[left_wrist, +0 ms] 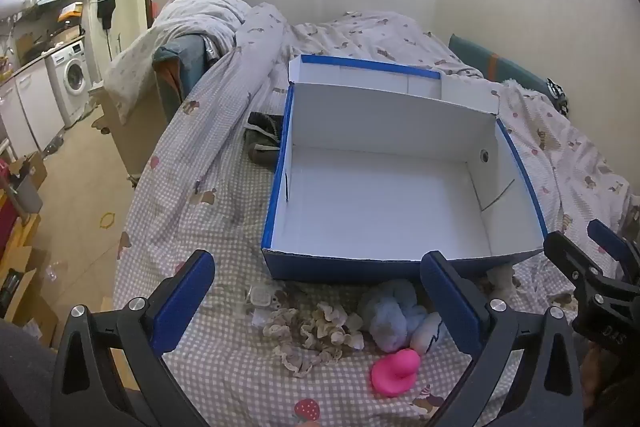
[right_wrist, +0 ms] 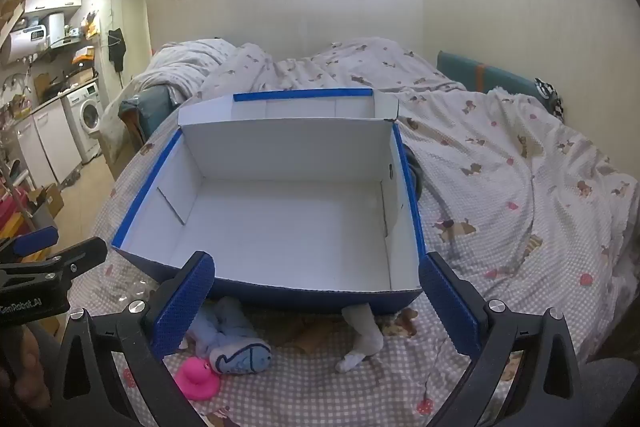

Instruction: Organize soft objects

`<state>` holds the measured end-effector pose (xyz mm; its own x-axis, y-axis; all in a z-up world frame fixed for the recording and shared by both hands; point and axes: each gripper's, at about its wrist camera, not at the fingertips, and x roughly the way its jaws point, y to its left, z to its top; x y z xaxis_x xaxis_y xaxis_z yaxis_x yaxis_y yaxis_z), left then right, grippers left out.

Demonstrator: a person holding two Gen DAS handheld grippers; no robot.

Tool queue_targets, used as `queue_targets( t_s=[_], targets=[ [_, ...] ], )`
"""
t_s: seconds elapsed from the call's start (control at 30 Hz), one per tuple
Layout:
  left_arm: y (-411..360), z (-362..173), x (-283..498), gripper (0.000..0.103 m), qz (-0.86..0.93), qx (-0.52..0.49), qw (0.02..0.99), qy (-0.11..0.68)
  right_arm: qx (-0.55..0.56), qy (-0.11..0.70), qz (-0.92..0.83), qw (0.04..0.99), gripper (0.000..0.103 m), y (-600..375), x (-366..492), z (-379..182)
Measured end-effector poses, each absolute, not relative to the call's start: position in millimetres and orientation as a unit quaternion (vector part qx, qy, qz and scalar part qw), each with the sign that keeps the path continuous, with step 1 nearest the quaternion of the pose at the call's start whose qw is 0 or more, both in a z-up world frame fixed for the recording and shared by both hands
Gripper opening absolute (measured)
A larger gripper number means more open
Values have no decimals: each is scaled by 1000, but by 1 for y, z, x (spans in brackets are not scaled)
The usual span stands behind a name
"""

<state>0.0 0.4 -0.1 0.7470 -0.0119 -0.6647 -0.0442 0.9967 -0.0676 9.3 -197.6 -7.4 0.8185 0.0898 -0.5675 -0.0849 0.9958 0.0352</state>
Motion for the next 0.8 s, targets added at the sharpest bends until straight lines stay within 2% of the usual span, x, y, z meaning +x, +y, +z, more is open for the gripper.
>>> queue_targets(
  t_s=[0.5,0.8],
  targets=[
    [14,-9,-2,103,4,-42,934,355,8,296,49,954,103,-197,9,-9],
    [-5,-1,-1,103,7,-27,932,360,10,296,49,954,103,-198,9,-7]
  ],
)
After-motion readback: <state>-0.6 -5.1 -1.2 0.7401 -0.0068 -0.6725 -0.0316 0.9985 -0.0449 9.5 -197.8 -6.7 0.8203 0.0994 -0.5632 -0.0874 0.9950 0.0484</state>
